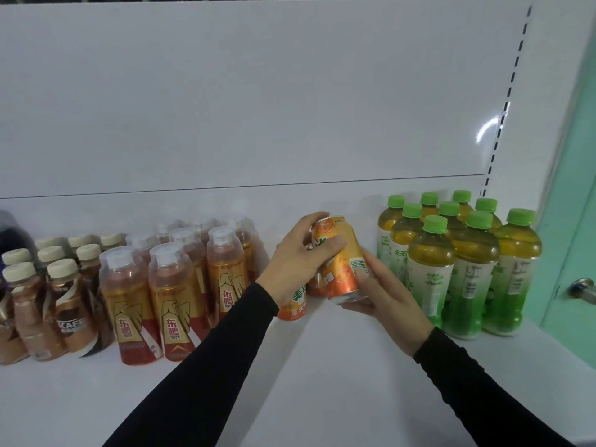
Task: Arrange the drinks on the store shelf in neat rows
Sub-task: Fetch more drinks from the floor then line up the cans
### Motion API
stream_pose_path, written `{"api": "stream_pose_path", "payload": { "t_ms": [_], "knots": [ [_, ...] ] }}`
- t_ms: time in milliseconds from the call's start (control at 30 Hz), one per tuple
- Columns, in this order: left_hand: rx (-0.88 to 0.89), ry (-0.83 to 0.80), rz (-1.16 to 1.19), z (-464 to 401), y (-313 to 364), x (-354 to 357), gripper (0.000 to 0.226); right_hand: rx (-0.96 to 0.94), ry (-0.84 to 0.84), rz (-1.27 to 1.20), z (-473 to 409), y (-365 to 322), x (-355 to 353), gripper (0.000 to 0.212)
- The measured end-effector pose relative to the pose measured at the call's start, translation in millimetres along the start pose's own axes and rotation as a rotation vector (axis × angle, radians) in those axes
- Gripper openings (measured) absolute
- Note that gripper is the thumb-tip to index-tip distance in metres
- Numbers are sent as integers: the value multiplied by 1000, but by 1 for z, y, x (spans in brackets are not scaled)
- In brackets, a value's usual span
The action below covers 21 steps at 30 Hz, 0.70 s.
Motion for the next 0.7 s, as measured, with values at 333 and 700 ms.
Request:
{"api": "stream_pose_path", "payload": {
  "t_ms": [333, 700],
  "knots": [
    [-404, 19, 369, -8, 6, -2, 32, -516, 128, 511, -6, -21, 3, 84],
    [-509, -76, 329, -4, 3, -1, 36, -595, 233, 652, -1, -31, 5, 84]
  ]
}}
Point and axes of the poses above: each hand's wrist, its own z-axis away from the middle knuckle, its own x-axis out of the palm, y = z × x, the point moved 3 cm from there along -z, towards the middle knuckle, and after that the axes turned 15 degrees about y, right-handed, at the moved point
